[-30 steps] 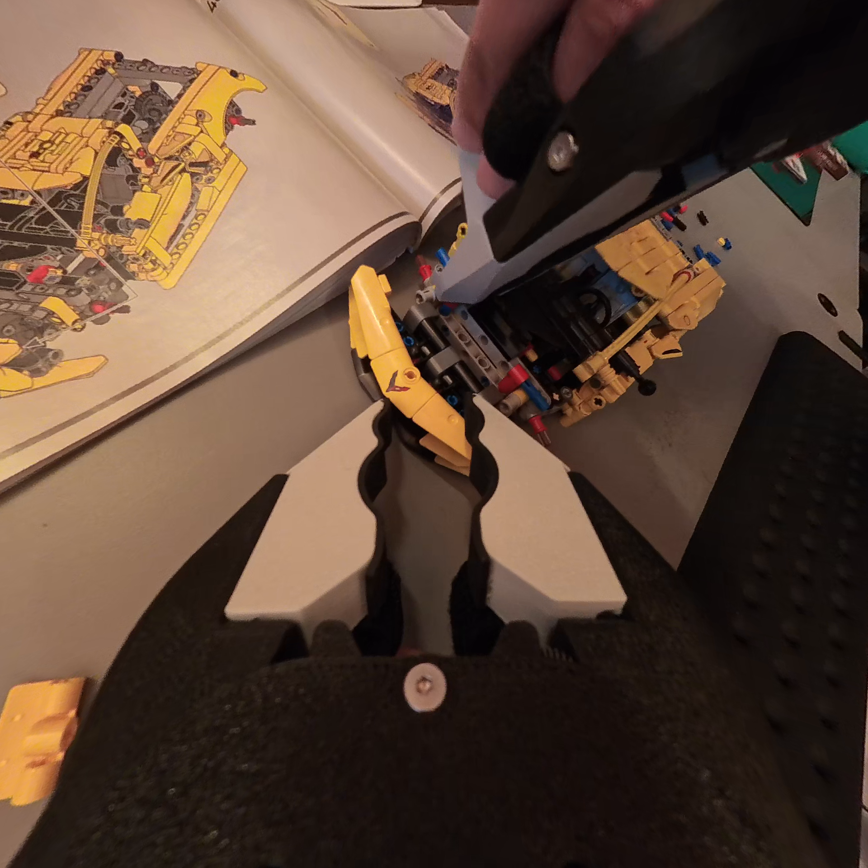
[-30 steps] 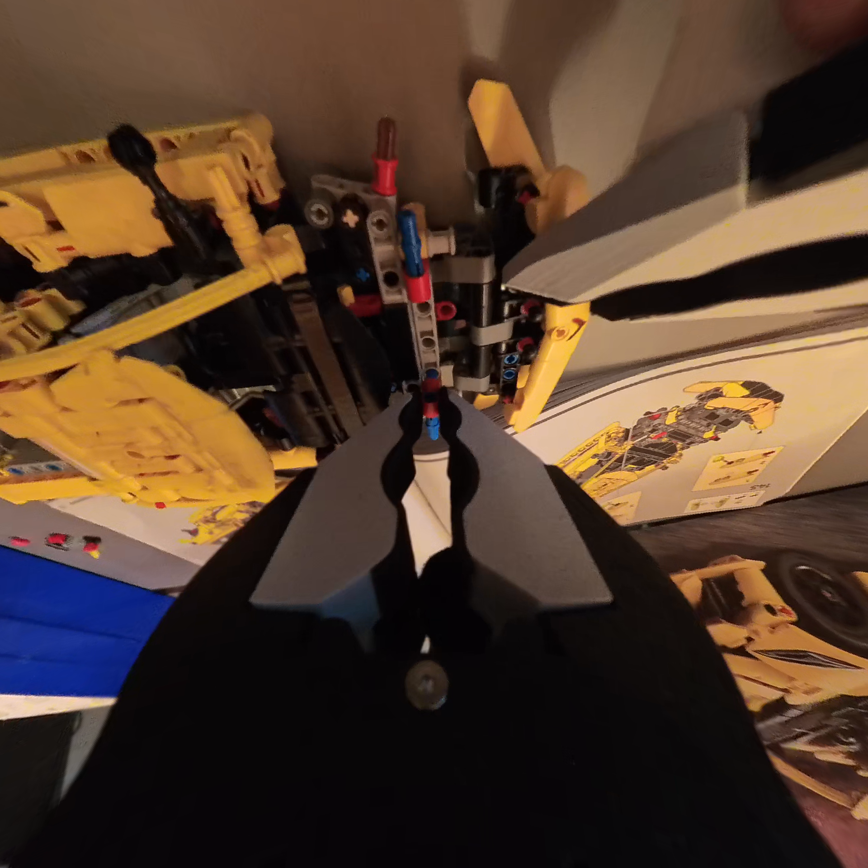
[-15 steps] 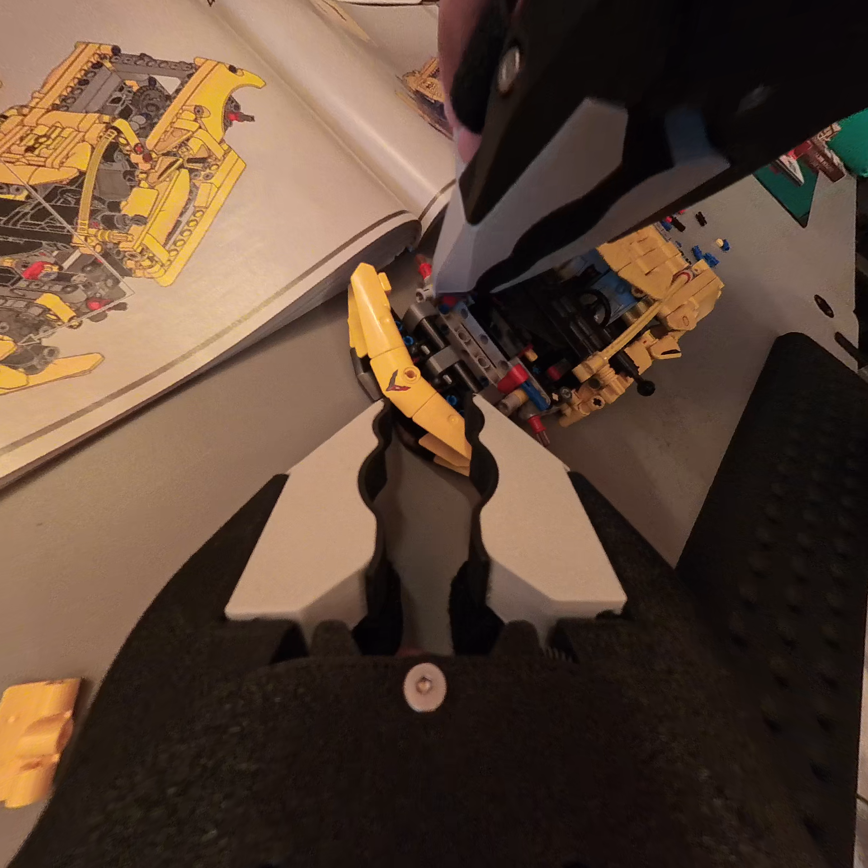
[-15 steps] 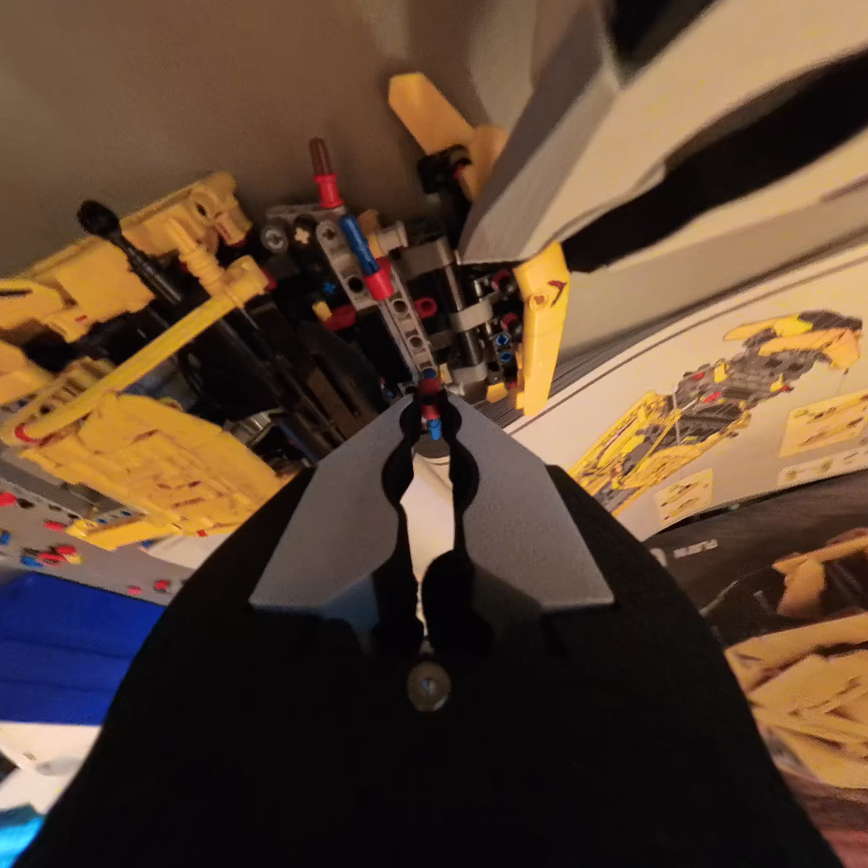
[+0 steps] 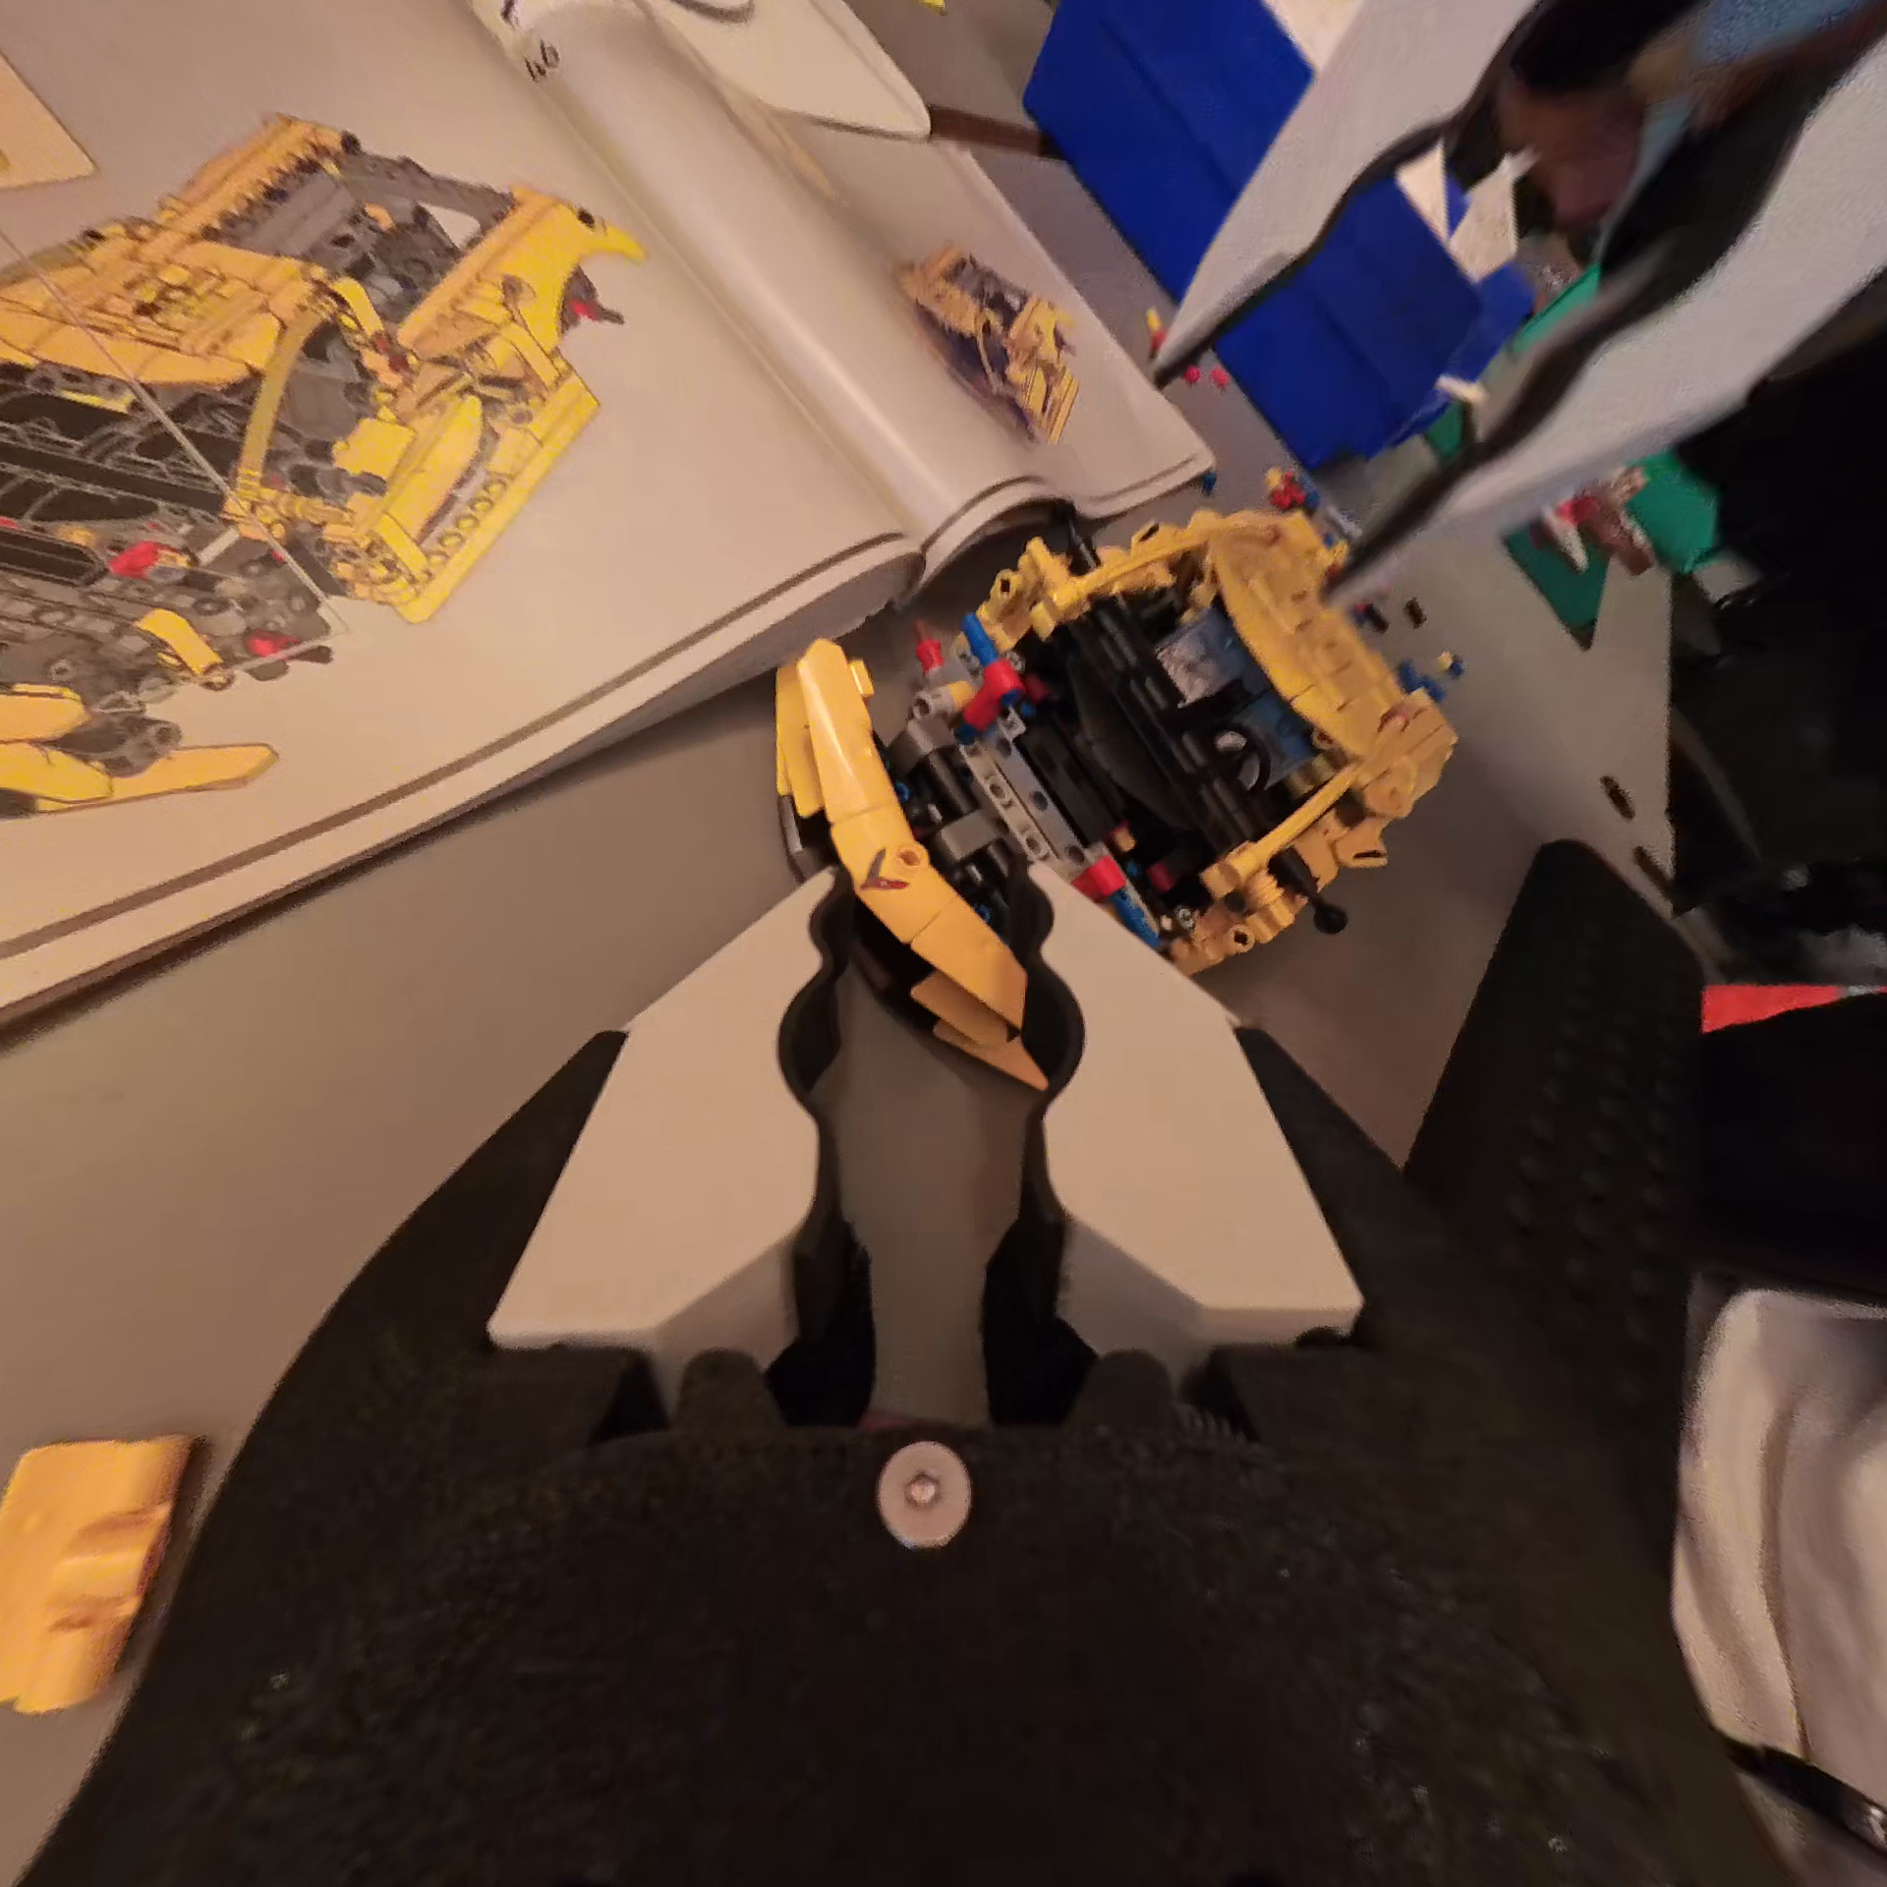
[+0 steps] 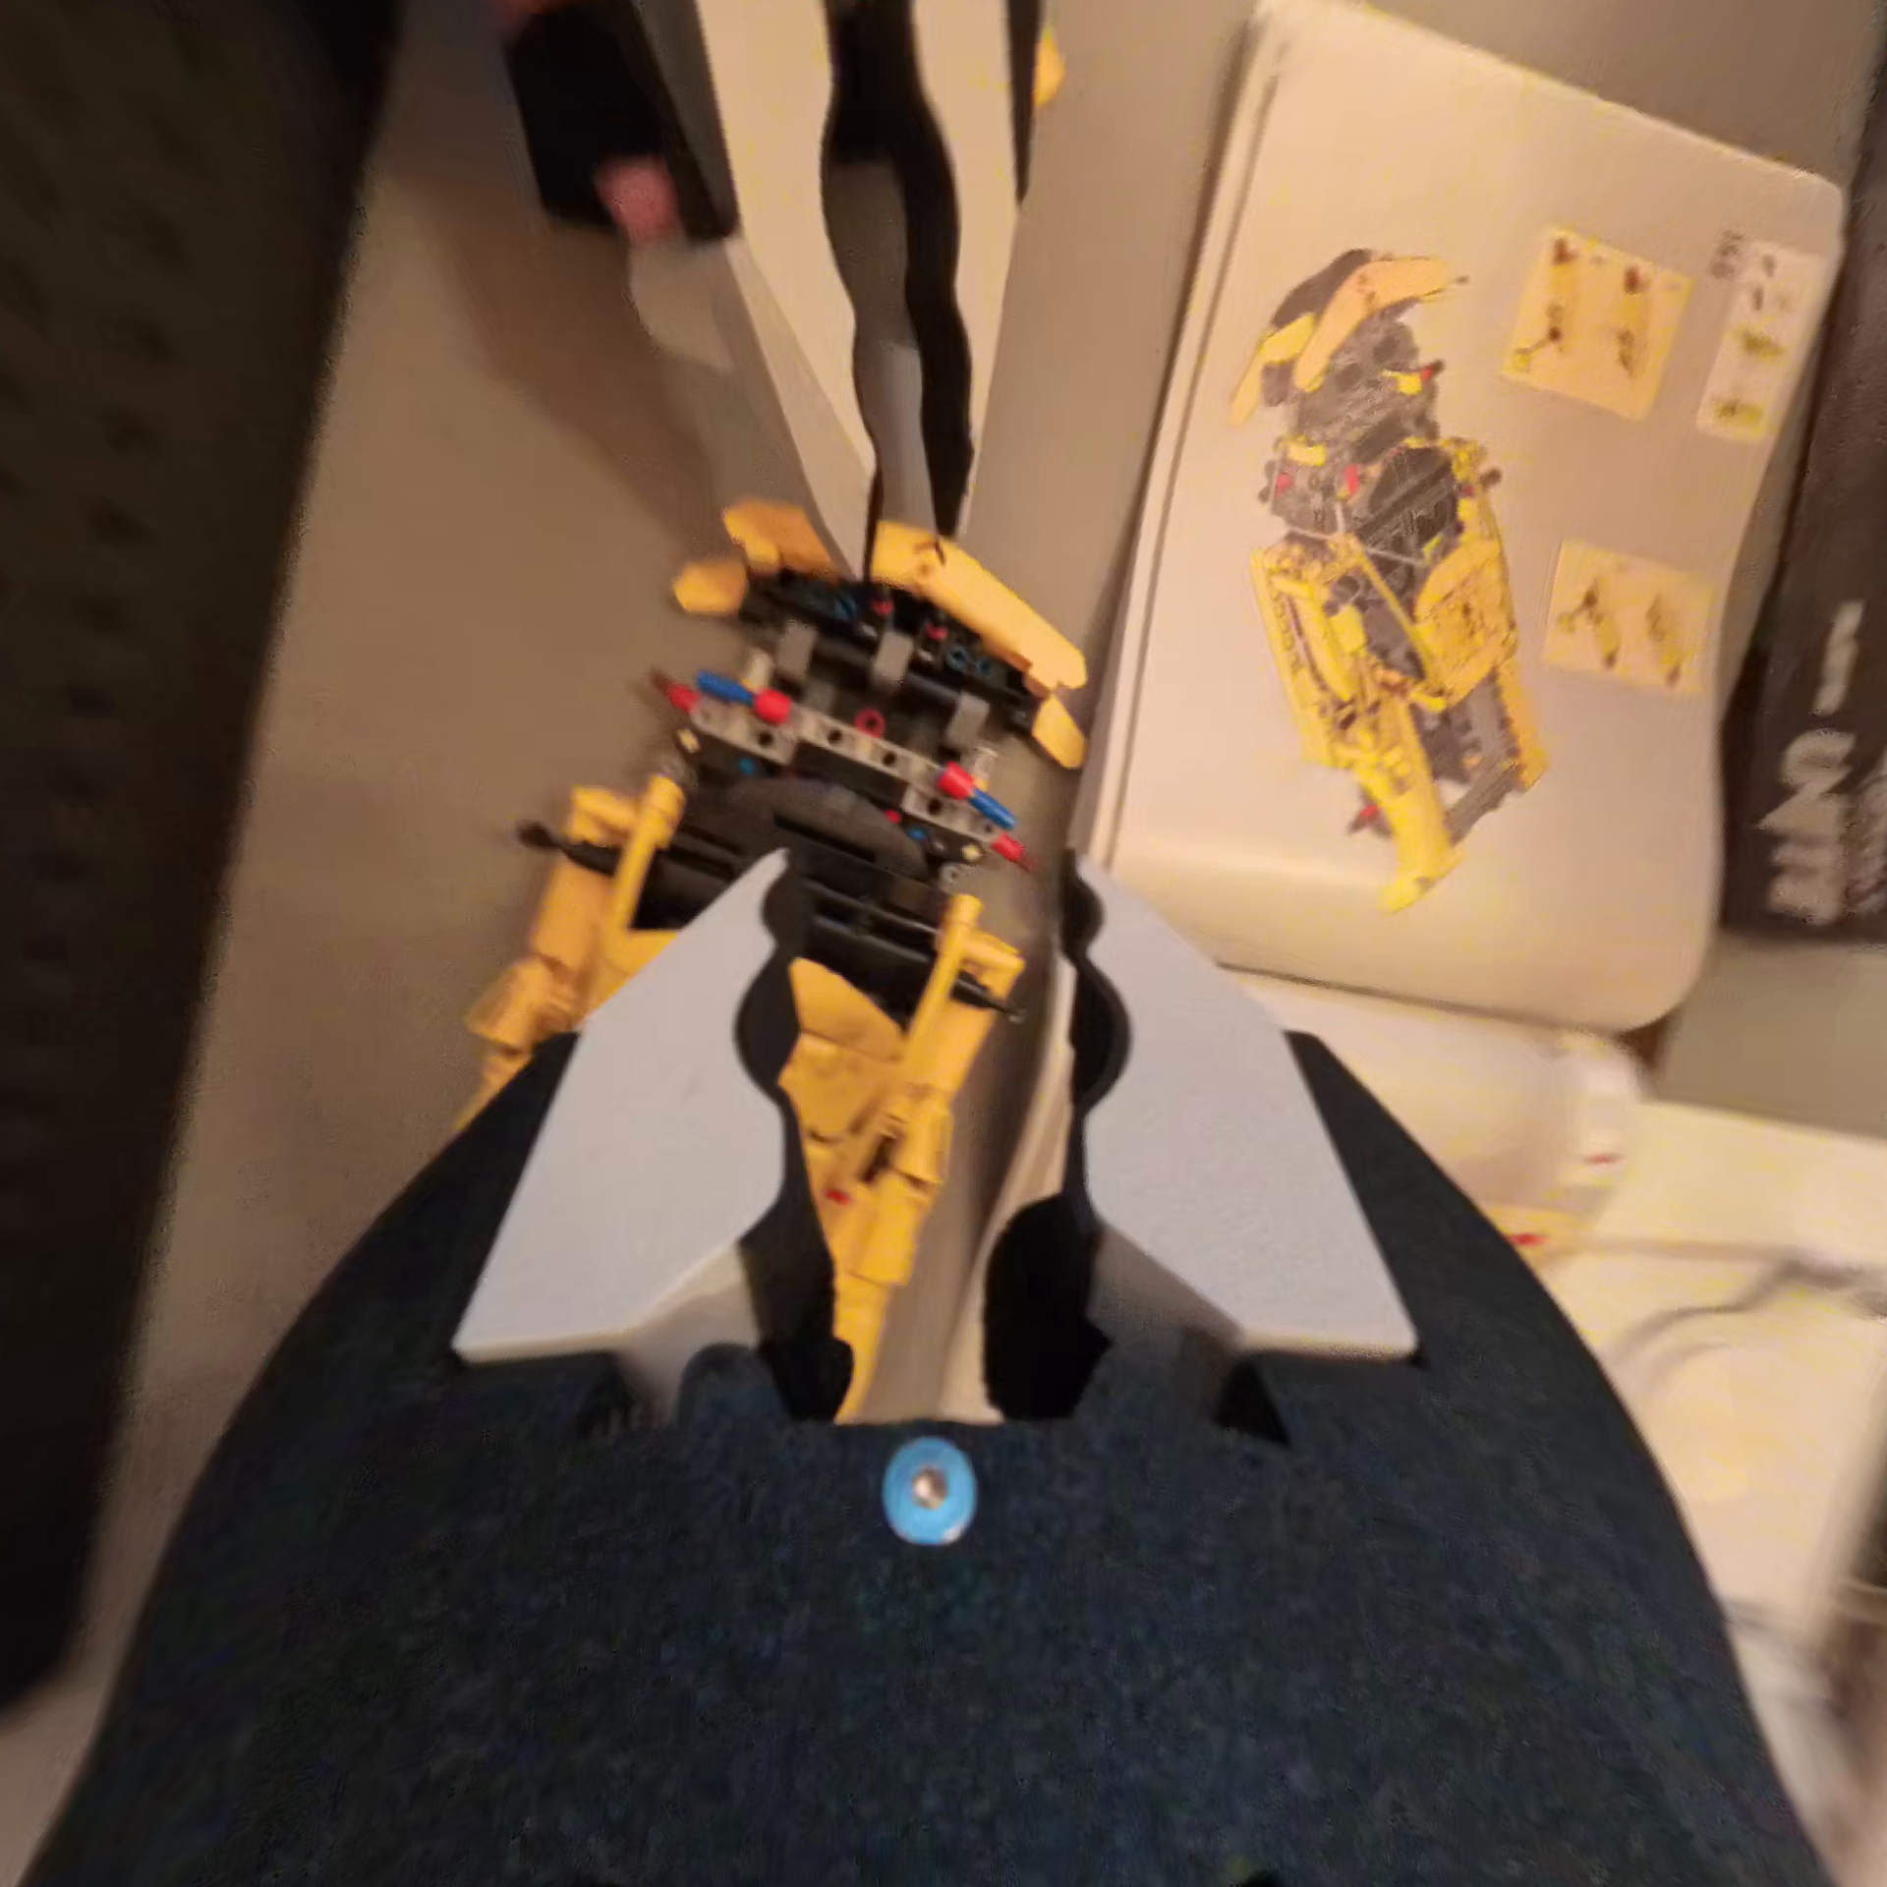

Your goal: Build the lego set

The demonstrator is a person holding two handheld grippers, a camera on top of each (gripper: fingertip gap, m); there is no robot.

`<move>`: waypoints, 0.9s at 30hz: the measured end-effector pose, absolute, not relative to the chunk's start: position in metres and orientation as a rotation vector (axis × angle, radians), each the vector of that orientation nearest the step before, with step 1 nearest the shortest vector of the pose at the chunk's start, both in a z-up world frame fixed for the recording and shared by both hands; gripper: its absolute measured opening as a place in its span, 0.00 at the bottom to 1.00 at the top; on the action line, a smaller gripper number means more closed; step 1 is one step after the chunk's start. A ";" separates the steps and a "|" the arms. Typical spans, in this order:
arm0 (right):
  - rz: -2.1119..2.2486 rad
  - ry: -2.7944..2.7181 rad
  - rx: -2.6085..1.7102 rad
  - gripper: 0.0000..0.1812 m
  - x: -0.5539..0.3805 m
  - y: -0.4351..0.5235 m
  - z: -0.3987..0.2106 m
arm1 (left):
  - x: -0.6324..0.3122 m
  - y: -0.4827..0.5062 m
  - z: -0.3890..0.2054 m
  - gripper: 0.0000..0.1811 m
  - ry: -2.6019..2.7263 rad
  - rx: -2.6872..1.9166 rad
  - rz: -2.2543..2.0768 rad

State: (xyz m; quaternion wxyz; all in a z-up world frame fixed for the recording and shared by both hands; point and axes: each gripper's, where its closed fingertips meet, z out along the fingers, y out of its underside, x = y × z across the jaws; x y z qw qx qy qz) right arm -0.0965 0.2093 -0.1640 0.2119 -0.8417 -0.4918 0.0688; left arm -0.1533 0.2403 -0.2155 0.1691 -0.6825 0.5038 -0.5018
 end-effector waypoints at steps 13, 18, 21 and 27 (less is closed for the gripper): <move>0.301 -1.006 -2.467 0.39 -0.085 0.164 -0.161 | -0.189 0.227 -0.205 0.17 1.357 -1.948 -1.234; 0.044 -0.882 -2.507 0.63 -0.068 0.142 -0.189 | -0.195 0.208 -0.197 0.17 1.350 -1.890 -1.237; 0.147 -0.782 -2.535 0.65 -0.071 0.139 -0.199 | -0.193 0.195 -0.191 0.17 1.368 -1.876 -1.289; 0.137 -0.843 -2.575 0.64 -0.077 0.151 -0.219 | -0.193 0.180 -0.195 0.17 1.325 -1.949 -1.324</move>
